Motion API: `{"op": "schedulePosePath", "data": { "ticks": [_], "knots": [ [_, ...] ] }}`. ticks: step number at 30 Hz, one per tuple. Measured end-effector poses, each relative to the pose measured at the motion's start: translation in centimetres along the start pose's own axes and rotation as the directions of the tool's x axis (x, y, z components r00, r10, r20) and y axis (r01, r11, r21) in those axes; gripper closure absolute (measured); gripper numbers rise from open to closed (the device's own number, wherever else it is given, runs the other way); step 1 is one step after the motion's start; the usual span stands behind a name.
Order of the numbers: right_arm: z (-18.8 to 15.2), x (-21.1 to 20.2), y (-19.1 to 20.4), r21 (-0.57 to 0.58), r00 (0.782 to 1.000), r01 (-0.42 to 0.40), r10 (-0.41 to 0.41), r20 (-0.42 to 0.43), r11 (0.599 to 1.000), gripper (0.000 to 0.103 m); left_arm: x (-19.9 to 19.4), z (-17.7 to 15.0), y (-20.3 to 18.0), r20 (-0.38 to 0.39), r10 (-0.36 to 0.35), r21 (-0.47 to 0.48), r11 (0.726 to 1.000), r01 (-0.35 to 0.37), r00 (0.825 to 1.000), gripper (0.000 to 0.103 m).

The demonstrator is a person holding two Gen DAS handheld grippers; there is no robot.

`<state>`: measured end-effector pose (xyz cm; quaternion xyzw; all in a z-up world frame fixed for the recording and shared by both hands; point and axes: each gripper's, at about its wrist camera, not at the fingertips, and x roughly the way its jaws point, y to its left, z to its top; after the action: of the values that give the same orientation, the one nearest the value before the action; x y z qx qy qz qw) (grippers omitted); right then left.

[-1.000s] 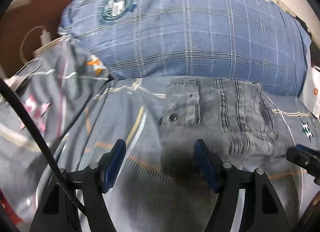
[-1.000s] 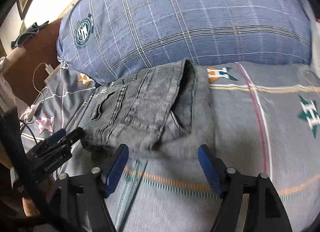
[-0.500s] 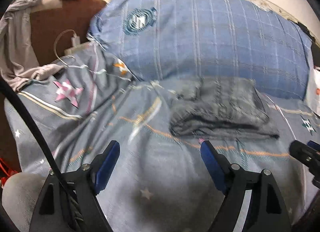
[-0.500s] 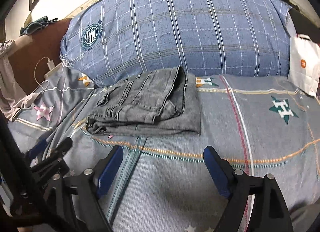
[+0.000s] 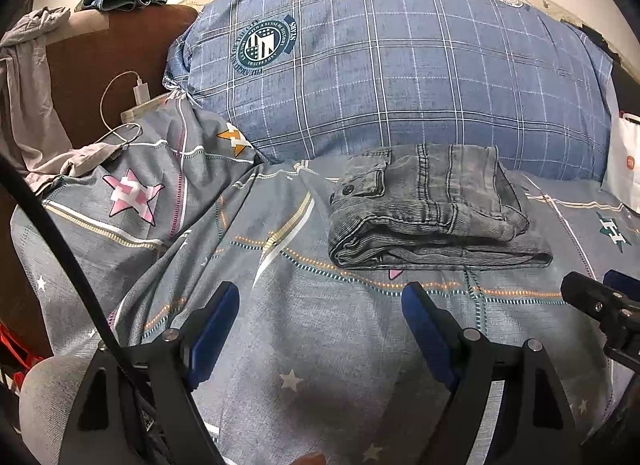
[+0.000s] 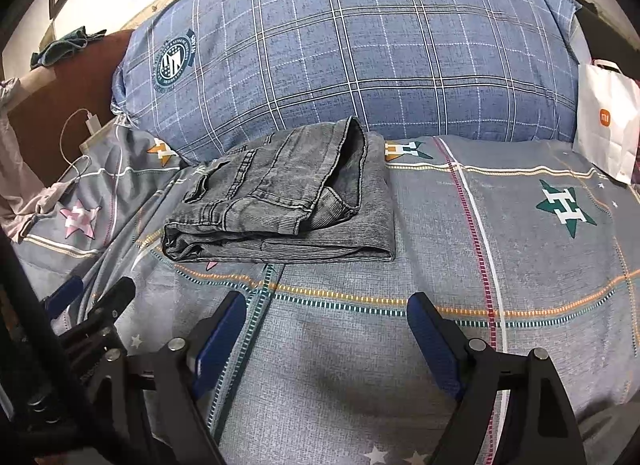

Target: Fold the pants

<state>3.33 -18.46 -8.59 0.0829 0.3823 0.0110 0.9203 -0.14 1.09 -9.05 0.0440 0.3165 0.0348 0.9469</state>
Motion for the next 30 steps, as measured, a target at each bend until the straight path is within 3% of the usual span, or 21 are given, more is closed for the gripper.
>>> {"op": "schedulePosePath", "data": {
  "ticks": [8, 30],
  "knots": [
    [-0.1, 0.6, 0.0, -0.002, 1.0, 0.005, -0.005, -0.011, 1.0, 0.018, 1.1, -0.6, -0.9, -0.039, 0.011, 0.035, 0.999, -0.01, 0.999, 0.019],
    [0.3, 1.4, -0.3, 0.024, 1.0, -0.015, 0.015, -0.019, 1.0, 0.018, 2.8, -0.3, -1.6, -0.105, -0.02, 0.021, 1.0, 0.022, 0.994, 0.019]
  ]
}}
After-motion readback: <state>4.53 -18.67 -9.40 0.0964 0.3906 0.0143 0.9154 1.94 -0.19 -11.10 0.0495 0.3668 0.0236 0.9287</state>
